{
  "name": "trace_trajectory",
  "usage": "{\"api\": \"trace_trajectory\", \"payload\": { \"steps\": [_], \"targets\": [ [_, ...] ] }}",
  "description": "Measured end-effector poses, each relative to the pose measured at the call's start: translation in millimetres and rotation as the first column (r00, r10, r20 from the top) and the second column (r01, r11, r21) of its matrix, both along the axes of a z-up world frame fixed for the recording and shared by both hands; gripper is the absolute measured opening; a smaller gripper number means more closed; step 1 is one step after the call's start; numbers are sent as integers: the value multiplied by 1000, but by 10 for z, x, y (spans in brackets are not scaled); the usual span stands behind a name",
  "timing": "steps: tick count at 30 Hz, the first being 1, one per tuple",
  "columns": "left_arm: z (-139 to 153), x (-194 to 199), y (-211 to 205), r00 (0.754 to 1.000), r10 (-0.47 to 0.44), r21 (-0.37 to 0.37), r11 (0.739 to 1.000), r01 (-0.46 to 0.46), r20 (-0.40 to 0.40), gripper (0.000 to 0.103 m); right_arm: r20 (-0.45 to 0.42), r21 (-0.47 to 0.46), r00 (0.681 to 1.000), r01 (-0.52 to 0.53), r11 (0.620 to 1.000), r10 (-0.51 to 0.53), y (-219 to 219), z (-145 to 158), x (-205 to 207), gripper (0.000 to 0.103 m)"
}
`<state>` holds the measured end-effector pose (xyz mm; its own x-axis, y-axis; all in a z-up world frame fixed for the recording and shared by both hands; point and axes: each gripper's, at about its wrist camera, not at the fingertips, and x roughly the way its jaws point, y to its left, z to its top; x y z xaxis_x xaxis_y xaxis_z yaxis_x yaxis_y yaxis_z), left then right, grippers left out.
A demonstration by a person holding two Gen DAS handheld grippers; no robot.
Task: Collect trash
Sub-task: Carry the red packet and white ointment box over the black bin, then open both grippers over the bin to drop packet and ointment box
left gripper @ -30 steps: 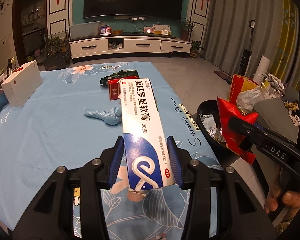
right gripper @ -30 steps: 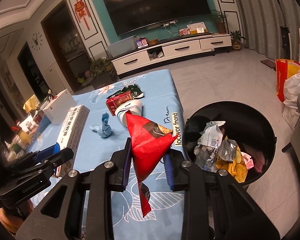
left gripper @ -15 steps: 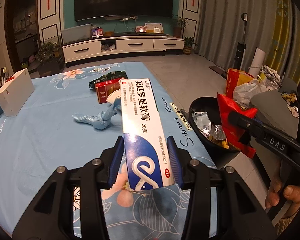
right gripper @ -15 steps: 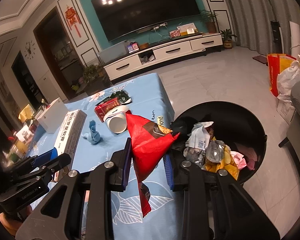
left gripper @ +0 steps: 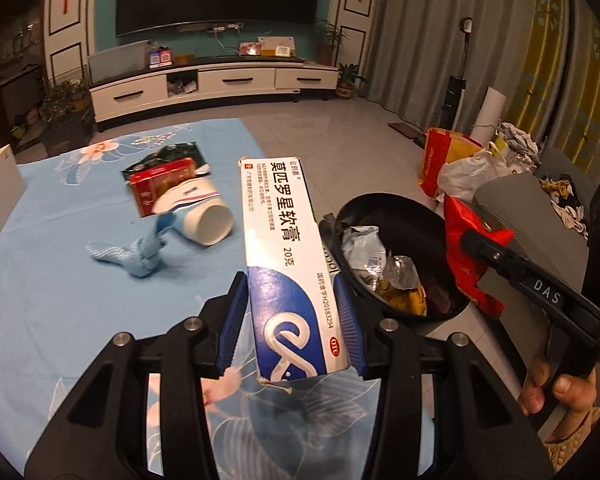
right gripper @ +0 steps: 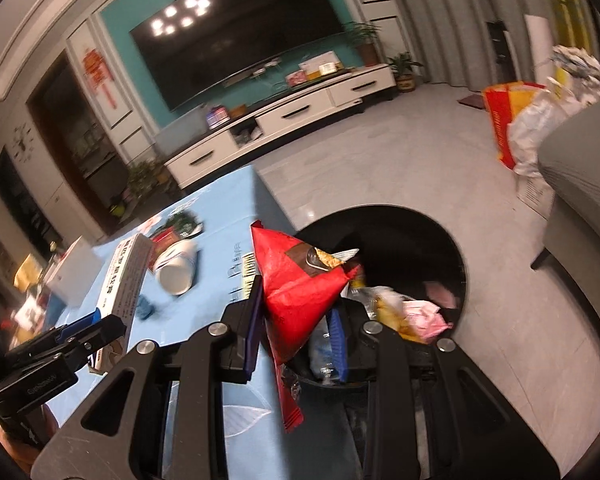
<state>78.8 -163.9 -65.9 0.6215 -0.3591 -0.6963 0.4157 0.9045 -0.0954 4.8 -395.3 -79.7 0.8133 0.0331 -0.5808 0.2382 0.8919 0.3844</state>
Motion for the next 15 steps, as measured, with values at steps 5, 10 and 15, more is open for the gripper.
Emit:
{"api": "trace_trajectory", "payload": {
  "steps": [5, 10, 15],
  "targets": [
    [1, 108, -361, 995, -100, -44, 994, 99, -16, 46, -28, 32, 999, 45, 998, -44, -239, -131, 34, 30],
    [-130, 309, -755, 977, -200, -102, 976, 191, -80, 46, -51, 54, 997, 57, 997, -54, -329, -258, 150, 32],
    [-376, 553, -1077, 961, -236, -117, 968, 221, -146, 30, -91, 68, 994, 70, 995, -64, -427, -444, 322, 33]
  ]
}}
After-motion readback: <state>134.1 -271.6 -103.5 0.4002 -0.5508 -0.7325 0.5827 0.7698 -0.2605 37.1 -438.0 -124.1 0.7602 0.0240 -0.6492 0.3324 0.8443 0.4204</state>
